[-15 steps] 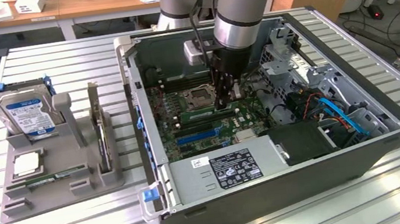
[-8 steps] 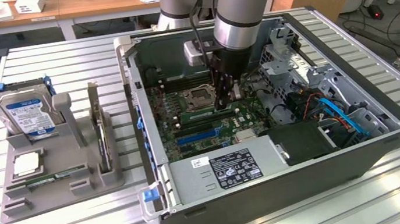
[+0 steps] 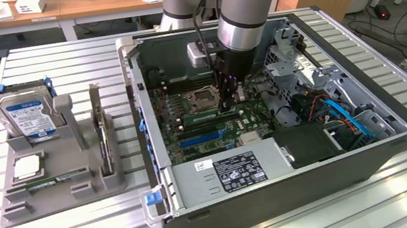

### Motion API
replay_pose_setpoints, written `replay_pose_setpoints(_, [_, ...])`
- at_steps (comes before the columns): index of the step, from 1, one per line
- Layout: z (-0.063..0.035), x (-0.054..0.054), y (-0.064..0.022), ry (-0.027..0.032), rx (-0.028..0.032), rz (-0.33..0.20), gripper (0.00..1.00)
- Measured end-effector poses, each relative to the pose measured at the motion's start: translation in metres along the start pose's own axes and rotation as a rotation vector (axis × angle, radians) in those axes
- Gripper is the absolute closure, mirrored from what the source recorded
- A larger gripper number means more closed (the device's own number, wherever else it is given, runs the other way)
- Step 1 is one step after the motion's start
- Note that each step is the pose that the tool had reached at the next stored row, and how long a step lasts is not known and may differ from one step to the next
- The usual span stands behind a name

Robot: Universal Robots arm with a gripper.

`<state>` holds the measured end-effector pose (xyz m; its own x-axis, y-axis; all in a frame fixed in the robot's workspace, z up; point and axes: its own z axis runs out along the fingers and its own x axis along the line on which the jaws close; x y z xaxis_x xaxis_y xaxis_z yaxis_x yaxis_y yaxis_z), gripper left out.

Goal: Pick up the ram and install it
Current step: 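Insert the ram into the slot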

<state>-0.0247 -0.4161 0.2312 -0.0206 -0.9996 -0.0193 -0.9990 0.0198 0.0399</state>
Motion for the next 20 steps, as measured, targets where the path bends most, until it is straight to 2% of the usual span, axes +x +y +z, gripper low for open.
replay_pose_setpoints(20, [0.0020,0.0000,-0.0001,-0.0001,0.0000,0.000,0.89])
